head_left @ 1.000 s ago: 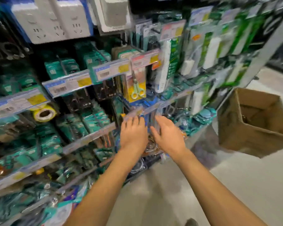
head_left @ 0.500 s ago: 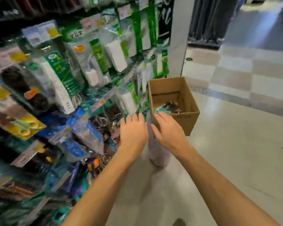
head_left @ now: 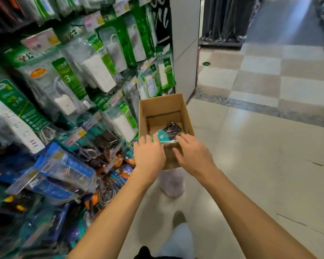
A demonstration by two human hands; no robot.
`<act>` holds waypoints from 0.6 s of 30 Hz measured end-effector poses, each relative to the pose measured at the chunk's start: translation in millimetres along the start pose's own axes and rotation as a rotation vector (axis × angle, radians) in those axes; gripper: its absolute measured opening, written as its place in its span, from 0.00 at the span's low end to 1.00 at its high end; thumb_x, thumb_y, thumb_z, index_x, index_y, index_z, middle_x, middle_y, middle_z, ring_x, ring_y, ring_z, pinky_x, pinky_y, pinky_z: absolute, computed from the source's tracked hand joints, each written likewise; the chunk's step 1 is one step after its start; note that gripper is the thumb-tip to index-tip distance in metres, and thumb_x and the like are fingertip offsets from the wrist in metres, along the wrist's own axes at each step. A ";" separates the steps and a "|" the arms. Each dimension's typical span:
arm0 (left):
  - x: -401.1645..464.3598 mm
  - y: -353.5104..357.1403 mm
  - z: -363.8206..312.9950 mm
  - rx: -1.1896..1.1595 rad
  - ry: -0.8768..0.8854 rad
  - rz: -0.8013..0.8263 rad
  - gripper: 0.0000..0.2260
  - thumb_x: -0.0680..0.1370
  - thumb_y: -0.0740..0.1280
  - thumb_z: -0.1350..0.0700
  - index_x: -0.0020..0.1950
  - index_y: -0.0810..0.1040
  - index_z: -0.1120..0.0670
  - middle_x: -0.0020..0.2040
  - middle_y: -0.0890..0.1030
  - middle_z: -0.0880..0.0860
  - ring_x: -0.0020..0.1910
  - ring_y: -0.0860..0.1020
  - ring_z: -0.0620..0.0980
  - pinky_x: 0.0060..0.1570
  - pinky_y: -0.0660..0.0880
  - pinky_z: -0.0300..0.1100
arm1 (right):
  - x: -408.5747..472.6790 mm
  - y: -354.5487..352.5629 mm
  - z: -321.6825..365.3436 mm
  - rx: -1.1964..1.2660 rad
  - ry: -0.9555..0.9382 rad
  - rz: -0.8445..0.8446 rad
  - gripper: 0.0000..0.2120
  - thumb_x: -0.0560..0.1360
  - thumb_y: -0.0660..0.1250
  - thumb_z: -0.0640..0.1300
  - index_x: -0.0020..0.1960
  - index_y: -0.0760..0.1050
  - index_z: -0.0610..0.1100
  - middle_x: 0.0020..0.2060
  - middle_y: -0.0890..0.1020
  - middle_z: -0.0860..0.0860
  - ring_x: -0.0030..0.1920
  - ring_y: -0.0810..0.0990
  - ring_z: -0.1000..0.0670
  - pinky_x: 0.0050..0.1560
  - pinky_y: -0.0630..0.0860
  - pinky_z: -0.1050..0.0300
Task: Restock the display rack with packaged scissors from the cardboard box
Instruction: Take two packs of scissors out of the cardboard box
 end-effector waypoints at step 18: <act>133.7 67.2 -9.9 -0.078 -0.298 0.221 0.23 0.83 0.55 0.49 0.75 0.62 0.57 0.72 0.69 0.57 0.72 0.66 0.57 0.71 0.61 0.54 | 171.3 97.3 -61.7 -0.042 -0.260 0.488 0.17 0.80 0.58 0.53 0.64 0.72 0.46 0.61 0.77 0.50 0.61 0.74 0.47 0.56 0.75 0.51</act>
Point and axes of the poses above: each hand's wrist, its own x-axis towards the middle knuckle, its own y-axis out of the palm, z = x × y, the point moved 6 cm from there along x, towards the middle knuckle
